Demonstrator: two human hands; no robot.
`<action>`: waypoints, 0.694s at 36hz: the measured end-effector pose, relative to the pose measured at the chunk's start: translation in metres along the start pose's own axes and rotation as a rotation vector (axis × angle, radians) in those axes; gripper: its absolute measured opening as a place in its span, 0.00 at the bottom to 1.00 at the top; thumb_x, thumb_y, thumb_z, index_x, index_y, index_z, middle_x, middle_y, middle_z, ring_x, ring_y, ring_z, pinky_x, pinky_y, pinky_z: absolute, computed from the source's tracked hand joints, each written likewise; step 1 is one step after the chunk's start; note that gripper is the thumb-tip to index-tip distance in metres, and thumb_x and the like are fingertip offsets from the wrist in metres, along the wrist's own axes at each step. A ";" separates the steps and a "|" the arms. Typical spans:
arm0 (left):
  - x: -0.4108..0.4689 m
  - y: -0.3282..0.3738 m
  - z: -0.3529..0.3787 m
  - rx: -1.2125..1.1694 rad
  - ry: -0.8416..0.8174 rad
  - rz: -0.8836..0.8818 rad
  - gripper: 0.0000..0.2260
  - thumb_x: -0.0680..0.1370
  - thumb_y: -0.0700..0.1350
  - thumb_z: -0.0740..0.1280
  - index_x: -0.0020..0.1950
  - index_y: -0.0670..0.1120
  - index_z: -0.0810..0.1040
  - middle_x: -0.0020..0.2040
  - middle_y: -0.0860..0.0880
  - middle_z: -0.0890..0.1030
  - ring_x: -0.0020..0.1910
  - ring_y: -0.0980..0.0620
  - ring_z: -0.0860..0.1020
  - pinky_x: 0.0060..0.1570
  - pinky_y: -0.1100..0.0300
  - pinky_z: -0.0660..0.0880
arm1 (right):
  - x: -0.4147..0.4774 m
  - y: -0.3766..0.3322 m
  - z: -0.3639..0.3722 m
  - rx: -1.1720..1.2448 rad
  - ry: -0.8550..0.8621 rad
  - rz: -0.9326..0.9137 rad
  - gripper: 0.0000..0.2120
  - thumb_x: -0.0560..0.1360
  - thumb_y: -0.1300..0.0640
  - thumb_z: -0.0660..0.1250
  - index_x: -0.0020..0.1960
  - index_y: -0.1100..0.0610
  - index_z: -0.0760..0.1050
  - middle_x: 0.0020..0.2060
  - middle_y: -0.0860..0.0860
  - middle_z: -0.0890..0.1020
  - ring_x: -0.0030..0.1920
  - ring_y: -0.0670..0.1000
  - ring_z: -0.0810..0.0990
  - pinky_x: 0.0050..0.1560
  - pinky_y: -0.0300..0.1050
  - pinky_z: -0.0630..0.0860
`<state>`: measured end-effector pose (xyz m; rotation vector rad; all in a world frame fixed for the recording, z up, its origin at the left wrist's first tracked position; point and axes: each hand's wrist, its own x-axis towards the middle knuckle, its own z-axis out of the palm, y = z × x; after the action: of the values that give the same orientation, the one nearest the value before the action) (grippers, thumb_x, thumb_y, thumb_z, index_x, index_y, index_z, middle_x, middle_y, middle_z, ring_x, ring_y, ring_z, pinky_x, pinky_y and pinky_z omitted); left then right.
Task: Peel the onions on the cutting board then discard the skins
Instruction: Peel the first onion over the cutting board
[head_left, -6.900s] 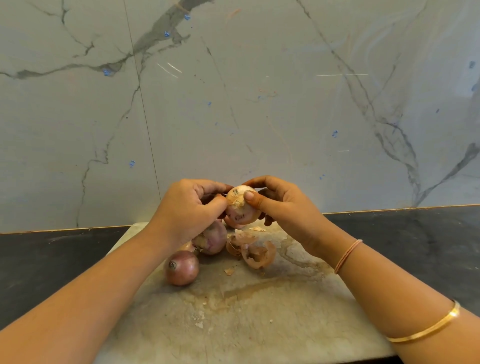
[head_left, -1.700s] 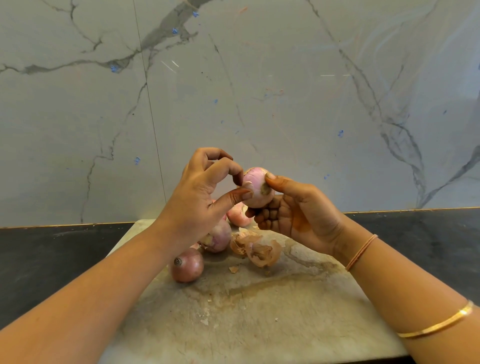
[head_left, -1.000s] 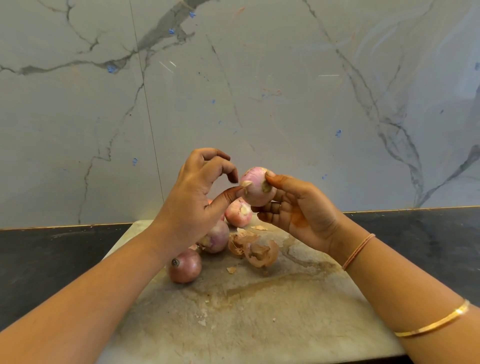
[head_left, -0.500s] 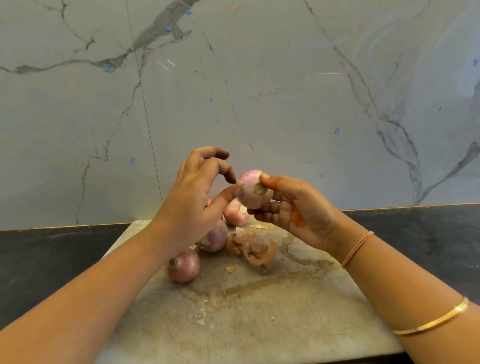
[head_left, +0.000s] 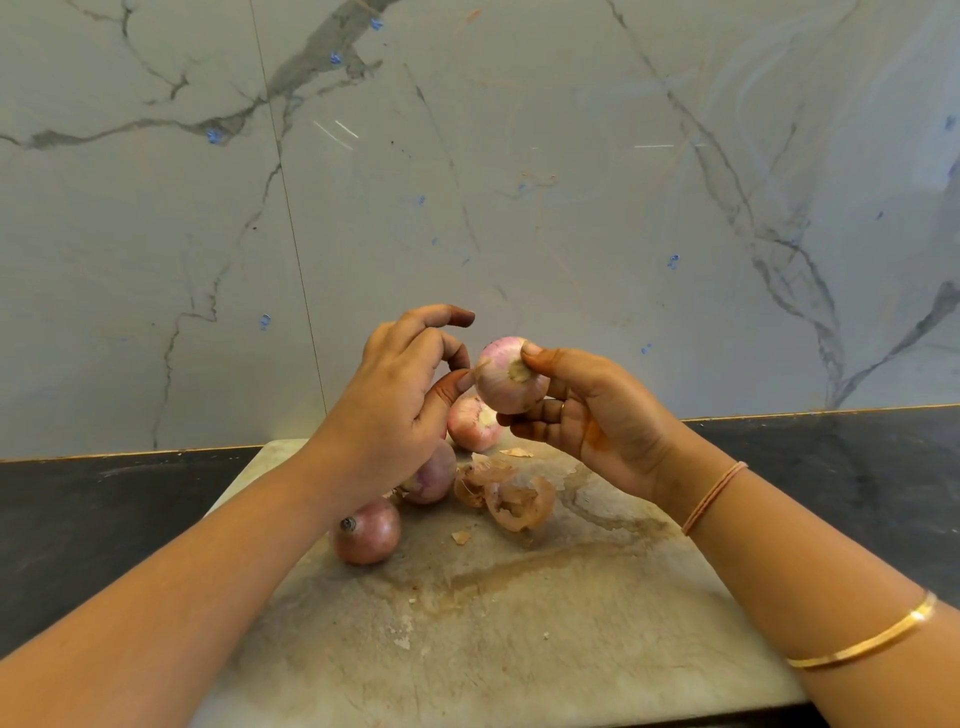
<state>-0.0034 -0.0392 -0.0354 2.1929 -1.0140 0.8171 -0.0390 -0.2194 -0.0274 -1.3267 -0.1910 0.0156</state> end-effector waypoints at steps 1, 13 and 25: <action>0.000 0.000 0.000 -0.007 0.007 -0.001 0.05 0.79 0.44 0.63 0.49 0.55 0.70 0.64 0.60 0.67 0.60 0.63 0.61 0.57 0.80 0.56 | 0.000 -0.001 -0.001 0.009 0.007 0.001 0.15 0.79 0.54 0.63 0.59 0.64 0.74 0.48 0.60 0.81 0.39 0.52 0.84 0.41 0.41 0.81; -0.002 0.008 -0.007 -0.056 0.168 0.070 0.12 0.70 0.54 0.64 0.51 0.56 0.67 0.45 0.60 0.79 0.48 0.58 0.77 0.46 0.62 0.75 | -0.001 0.002 0.001 -0.060 -0.015 0.015 0.12 0.78 0.54 0.64 0.55 0.62 0.75 0.45 0.59 0.82 0.39 0.52 0.84 0.40 0.42 0.82; -0.001 0.007 -0.007 0.038 0.188 0.117 0.12 0.71 0.51 0.63 0.52 0.54 0.67 0.42 0.57 0.77 0.43 0.55 0.76 0.40 0.57 0.76 | 0.000 0.000 0.000 0.026 0.020 0.011 0.14 0.79 0.54 0.64 0.57 0.64 0.76 0.48 0.60 0.82 0.39 0.53 0.84 0.40 0.42 0.81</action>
<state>-0.0114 -0.0376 -0.0302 2.0580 -1.0473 1.0815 -0.0389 -0.2192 -0.0277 -1.3016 -0.1662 0.0139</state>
